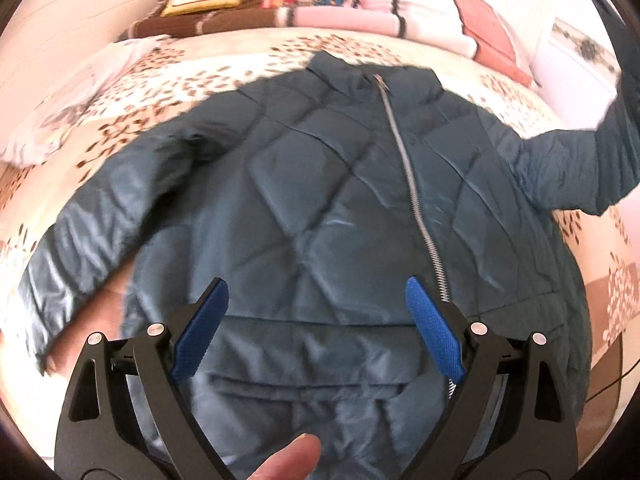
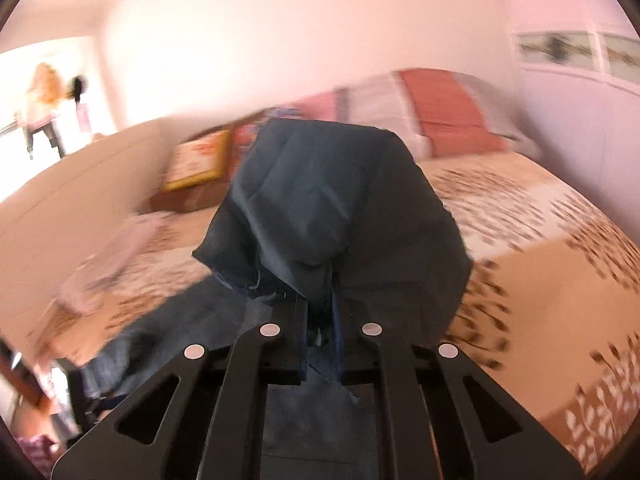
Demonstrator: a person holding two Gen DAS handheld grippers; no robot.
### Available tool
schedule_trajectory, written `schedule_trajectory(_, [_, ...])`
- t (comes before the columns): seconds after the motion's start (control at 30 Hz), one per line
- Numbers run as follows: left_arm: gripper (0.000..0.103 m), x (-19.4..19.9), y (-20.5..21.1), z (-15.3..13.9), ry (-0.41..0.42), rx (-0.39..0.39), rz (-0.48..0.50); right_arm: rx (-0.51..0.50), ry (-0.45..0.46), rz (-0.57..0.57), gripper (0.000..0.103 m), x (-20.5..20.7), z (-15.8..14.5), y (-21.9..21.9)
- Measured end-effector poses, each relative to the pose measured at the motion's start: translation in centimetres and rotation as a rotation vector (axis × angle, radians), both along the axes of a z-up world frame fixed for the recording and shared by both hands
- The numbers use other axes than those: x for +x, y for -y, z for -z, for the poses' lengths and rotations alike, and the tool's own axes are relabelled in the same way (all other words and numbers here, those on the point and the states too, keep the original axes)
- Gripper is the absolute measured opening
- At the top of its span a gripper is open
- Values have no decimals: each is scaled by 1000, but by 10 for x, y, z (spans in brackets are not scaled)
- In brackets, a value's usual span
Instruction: Fold large clothes
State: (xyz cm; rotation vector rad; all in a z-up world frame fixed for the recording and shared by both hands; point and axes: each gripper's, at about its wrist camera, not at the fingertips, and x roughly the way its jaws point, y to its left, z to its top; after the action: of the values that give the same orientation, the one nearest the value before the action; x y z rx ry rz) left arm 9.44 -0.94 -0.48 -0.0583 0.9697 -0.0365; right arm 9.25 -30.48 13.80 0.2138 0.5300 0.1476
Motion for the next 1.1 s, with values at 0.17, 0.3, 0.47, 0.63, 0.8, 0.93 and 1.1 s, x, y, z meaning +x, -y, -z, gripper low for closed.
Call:
schedule_trajectory(0.17, [90, -10, -39, -8, 35, -28, -67, -17, -16, -211, 11, 20, -10, -72])
schedule_trajectory(0.3, [90, -18, -67, -10, 52, -45, -114, 0, -95, -332, 11, 43, 13, -130])
schedule_trajectory(0.47, [90, -24, -90, -3, 46, -46, -151, -7, -238, -386, 11, 77, 69, -180])
schedule_trajectory(0.63, [90, -17, -100, 8, 19, -44, -169, -74, -361, -372, 11, 102, 124, -206])
schedule_trajectory(0.8, [90, -6, -93, 12, 9, -43, -149, -78, -484, -375, 36, 110, 160, -213])
schedule_trajectory(0.93, [90, 6, -84, 9, 12, -62, -124, -23, -433, -382, 59, 97, 148, -198])
schedule_trajectory(1.1, [90, 34, -76, 14, -27, -149, -137, 108, -375, -291, 58, 70, 133, -135])
